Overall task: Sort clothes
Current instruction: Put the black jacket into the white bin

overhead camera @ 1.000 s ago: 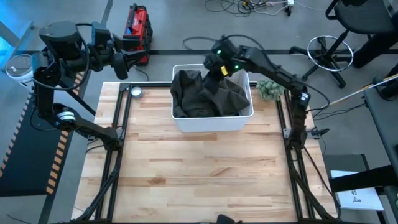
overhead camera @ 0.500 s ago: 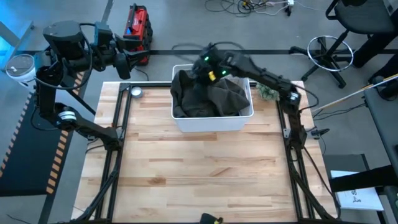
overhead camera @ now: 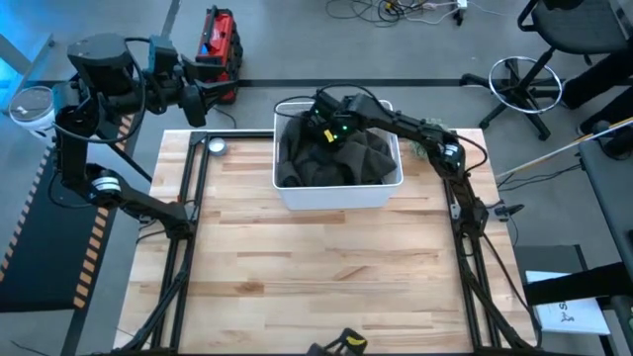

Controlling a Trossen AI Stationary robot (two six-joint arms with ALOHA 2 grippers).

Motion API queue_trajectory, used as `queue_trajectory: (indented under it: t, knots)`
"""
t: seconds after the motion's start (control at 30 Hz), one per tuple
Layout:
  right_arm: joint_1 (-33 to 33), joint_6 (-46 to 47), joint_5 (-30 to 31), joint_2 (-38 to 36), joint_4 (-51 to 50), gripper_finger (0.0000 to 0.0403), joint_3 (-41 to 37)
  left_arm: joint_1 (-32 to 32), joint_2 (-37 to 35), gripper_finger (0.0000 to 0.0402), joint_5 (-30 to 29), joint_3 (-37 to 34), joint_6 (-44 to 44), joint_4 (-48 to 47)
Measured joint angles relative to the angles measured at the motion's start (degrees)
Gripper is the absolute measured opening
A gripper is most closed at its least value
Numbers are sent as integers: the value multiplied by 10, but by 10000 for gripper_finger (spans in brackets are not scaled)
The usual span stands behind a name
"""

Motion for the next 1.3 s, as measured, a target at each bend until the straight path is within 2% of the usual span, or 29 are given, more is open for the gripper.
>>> queue_trajectory:
  t: [0.27,0.57,0.67,0.77,0.87,1.0,1.17,1.3]
  knots:
    - [-2,-13,2,-19,-5,0,-15,0,0,288,0,0,0,0]
    - [3,-58,49,-127,15,0,-14,0,-1,289,0,0,10,0]
    - [8,-94,33,-153,67,0,-15,0,0,284,0,0,10,0]
    - [9,-91,-11,-158,136,0,-15,0,0,279,0,0,10,0]
    - [8,-65,-29,-138,184,0,-18,0,1,276,0,0,13,0]
    - [4,-53,-30,-82,181,0,-19,0,1,279,0,0,13,0]
    - [0,-17,-30,-11,126,0,-20,0,0,284,0,0,12,-9]
    - [0,3,-24,15,80,0,-20,0,-2,280,1,0,11,-17]
